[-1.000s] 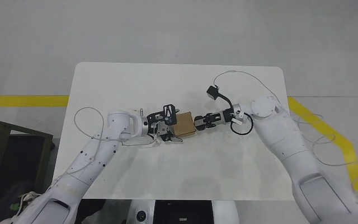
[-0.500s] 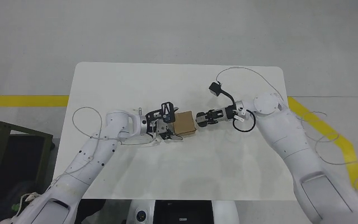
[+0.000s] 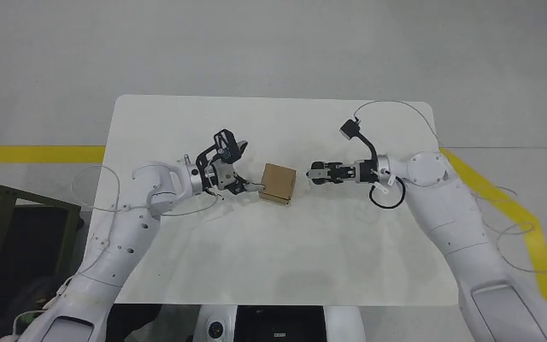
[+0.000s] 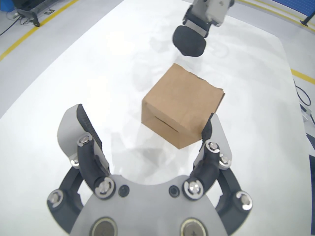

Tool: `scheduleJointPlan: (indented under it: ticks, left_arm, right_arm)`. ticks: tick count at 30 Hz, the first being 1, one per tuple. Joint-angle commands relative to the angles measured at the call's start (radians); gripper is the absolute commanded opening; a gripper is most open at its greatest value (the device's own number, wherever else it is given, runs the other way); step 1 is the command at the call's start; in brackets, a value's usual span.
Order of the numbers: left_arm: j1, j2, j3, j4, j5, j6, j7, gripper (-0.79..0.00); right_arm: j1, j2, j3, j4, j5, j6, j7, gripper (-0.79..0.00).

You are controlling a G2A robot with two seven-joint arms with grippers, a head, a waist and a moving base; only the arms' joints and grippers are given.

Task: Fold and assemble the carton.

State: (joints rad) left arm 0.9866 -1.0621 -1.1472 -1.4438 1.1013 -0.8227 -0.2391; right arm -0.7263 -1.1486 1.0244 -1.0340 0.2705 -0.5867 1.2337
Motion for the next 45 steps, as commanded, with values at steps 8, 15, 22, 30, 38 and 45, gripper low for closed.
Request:
scheduleJointPlan:
  ticks: [8,15,22,30,38,45]
  left_arm:
    - [0.009,0.02,-0.106,-0.004,-0.041,0.068,-0.074,0.0]
    - [-0.018,0.034,-0.171,0.039,-0.014,0.074,-0.074,0.0]
    - [-0.051,0.046,-0.229,0.081,-0.012,0.08,-0.067,0.0]
    - [-0.078,0.058,-0.266,0.108,-0.019,0.057,-0.082,0.0]
    - [-0.107,0.063,-0.285,0.136,-0.066,0.073,-0.091,0.0]
    - [-0.112,0.063,-0.288,0.136,-0.086,0.101,-0.07,-0.001]
  right_arm:
    - [-0.08,0.042,0.12,-0.089,-0.161,-0.197,-0.198,0.0]
    - [-0.138,0.077,0.25,-0.146,-0.459,-0.299,-0.411,0.0]
    - [-0.204,0.101,0.383,-0.218,-0.712,-0.319,-0.649,0.0]
    - [-0.188,0.115,0.427,-0.247,-0.846,-0.327,-0.732,0.0]
    - [-0.156,0.125,0.436,-0.245,-0.911,-0.336,-0.762,0.0]
    - [-0.156,0.125,0.436,-0.245,-0.911,-0.336,-0.762,0.0]
